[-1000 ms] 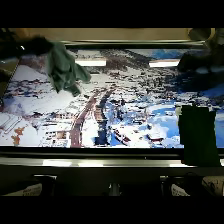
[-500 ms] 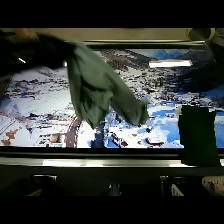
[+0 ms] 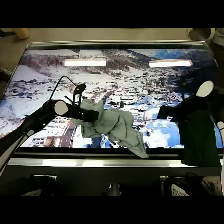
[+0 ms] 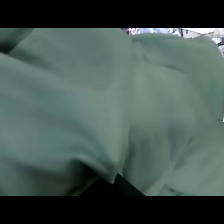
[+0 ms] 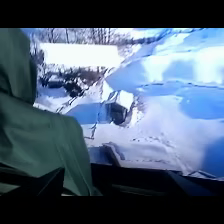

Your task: Fold the shirts.

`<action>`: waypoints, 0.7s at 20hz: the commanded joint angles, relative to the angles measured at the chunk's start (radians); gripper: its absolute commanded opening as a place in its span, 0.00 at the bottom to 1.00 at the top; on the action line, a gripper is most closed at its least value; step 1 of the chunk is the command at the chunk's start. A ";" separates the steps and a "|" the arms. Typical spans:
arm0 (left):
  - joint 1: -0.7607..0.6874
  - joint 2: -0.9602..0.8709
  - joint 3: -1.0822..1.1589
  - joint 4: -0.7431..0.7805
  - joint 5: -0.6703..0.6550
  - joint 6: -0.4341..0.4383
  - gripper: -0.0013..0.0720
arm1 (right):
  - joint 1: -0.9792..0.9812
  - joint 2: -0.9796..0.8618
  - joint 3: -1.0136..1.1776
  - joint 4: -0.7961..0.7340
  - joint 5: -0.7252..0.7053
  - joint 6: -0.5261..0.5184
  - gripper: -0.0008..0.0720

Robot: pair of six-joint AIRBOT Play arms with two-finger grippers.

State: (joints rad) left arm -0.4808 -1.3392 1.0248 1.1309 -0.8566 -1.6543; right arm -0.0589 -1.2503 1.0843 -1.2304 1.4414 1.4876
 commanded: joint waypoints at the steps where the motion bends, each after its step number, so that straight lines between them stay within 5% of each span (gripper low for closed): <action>1: 0.016 -0.007 -0.027 -0.001 -0.015 0.035 0.05 | 0.000 -0.051 -0.196 0.148 -0.052 -0.112 0.99; 9: 0.024 0.022 -0.026 0.000 -0.025 0.035 0.05 | 0.187 -0.093 -0.417 0.243 -0.258 -0.160 0.98; 10: 0.024 0.031 -0.026 0.000 -0.030 0.035 0.05 | 0.218 -0.101 -0.416 0.246 -0.314 -0.129 0.91; 11: 0.024 0.041 -0.024 0.005 -0.042 0.035 0.05 | 0.237 -0.102 -0.413 0.250 -0.335 -0.119 0.53; 12: 0.025 0.055 -0.017 0.031 -0.061 0.035 0.05 | 0.239 -0.100 -0.399 0.252 -0.327 -0.110 0.05; 14: 0.025 0.093 0.027 0.161 -0.134 0.035 0.05 | 0.223 -0.063 -0.320 0.244 -0.259 -0.113 0.03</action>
State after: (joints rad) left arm -0.4576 -1.2846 1.0172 1.1740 -0.9192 -1.6199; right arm 0.1448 -1.3346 0.7120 -0.9981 1.1679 1.3643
